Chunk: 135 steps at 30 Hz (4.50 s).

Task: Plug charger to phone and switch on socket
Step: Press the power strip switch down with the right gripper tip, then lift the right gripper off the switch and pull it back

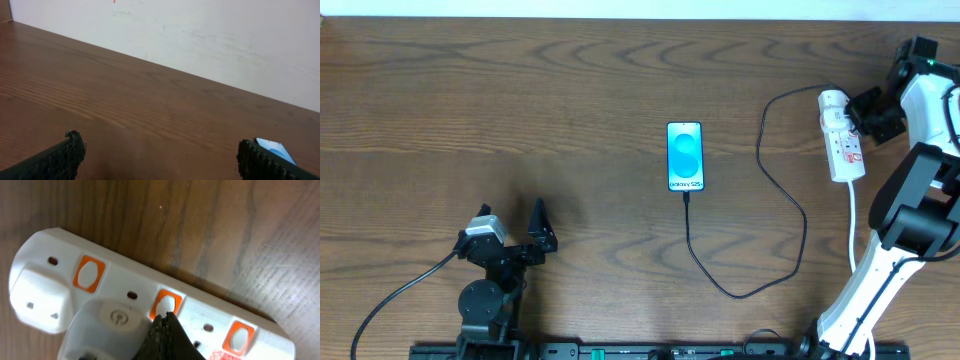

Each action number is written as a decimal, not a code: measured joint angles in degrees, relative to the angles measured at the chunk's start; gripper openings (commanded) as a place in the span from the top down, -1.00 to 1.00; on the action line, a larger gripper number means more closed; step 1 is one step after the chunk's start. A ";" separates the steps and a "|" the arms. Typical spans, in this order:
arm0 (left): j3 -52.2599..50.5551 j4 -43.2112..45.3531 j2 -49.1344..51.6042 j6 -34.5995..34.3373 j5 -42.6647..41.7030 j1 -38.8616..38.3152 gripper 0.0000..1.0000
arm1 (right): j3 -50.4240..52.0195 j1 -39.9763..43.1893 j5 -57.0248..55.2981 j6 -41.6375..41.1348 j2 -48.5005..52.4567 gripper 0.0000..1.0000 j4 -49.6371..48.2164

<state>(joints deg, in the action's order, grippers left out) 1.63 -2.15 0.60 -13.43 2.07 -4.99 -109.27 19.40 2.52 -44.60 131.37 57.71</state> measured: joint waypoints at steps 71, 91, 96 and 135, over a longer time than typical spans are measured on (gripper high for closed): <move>0.00 -0.02 0.02 0.00 0.02 0.00 -0.97 | 6.91 -12.61 -9.57 -5.92 -41.27 0.97 35.89; 0.00 -0.02 0.02 0.00 0.00 0.00 -0.97 | 6.91 -16.87 -11.61 -6.67 -51.80 0.97 39.36; 0.00 -0.02 0.02 0.00 0.00 0.00 -0.97 | 7.04 -16.87 -11.80 -6.71 -57.40 0.97 39.36; 0.00 -0.02 0.02 0.00 0.02 0.00 -0.97 | 13.64 -16.96 -7.08 22.18 -69.07 -0.98 35.67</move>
<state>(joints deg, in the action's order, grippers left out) 1.63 -2.17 0.62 -13.43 2.09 -4.99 -95.64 2.44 -4.56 -22.41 62.30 93.38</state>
